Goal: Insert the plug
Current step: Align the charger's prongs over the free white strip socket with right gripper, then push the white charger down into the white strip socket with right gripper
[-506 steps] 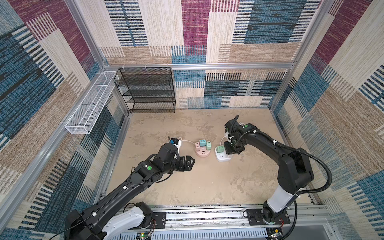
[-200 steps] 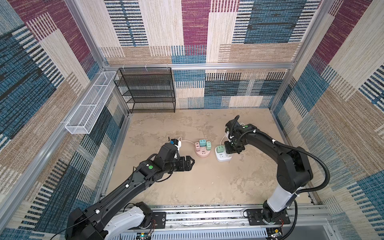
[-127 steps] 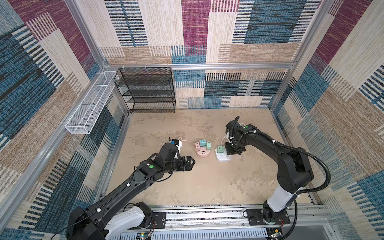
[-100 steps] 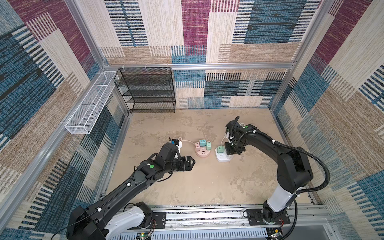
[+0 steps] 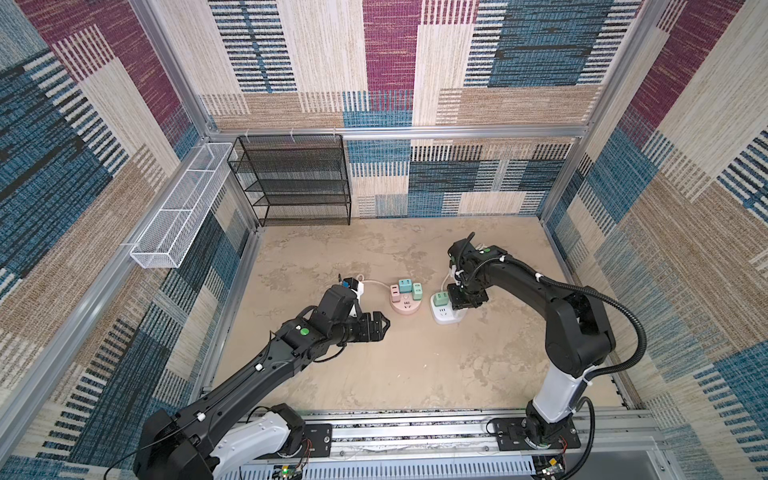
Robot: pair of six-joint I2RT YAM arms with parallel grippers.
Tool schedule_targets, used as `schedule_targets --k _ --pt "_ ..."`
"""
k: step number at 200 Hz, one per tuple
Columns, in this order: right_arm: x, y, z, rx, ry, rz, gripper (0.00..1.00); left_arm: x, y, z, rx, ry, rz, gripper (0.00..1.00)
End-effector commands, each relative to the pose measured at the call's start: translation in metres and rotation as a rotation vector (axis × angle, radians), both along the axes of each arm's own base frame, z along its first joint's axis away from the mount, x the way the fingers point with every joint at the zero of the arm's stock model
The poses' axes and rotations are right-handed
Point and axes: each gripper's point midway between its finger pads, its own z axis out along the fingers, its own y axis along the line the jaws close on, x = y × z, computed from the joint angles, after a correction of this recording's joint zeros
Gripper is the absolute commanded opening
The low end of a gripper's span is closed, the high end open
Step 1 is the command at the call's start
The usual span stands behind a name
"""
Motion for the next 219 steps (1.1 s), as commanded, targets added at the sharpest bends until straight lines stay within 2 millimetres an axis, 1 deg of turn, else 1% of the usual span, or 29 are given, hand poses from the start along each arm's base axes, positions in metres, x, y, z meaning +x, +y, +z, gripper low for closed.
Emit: schedule_targets --k 1,27,51,81,106,119,137,167,184,203,219 --pt "-0.003 -0.003 -0.006 -0.025 0.031 -0.002 0.00 0.003 -0.004 0.003 -0.018 -0.013 -0.006 0.91" --pt "0.000 -0.001 -0.007 -0.028 0.040 -0.002 0.00 0.004 -0.005 0.004 -0.020 -0.019 -0.010 0.91" --pt "0.003 -0.004 -0.013 -0.051 0.052 -0.021 0.00 0.006 -0.006 0.003 -0.017 -0.021 -0.014 0.91" --pt "0.000 0.000 -0.021 -0.047 0.055 -0.042 0.00 0.007 -0.006 0.002 -0.002 -0.020 -0.019 0.91" --pt "-0.005 0.009 -0.036 -0.071 0.069 -0.046 0.00 0.009 -0.006 0.000 0.009 -0.022 -0.025 0.91" --pt "-0.006 0.016 -0.040 -0.064 0.075 -0.046 0.00 0.009 -0.007 0.000 0.006 -0.019 -0.028 0.91" --pt "-0.004 0.022 -0.038 -0.046 0.058 -0.055 0.00 0.008 -0.009 -0.001 0.001 -0.012 -0.037 0.91" --pt "0.001 0.021 -0.028 -0.050 0.024 -0.068 0.00 0.007 -0.006 0.002 0.013 -0.019 -0.036 0.91" --pt "0.004 0.024 -0.020 -0.030 0.009 -0.071 0.12 0.006 -0.006 0.004 0.012 -0.022 -0.036 0.92" --pt "0.009 0.028 -0.010 -0.009 -0.017 -0.078 0.28 0.006 -0.005 0.005 0.010 -0.024 -0.033 0.92" --pt "0.013 0.030 -0.002 0.005 -0.040 -0.081 0.33 0.006 -0.004 0.008 0.010 -0.027 -0.026 0.91"
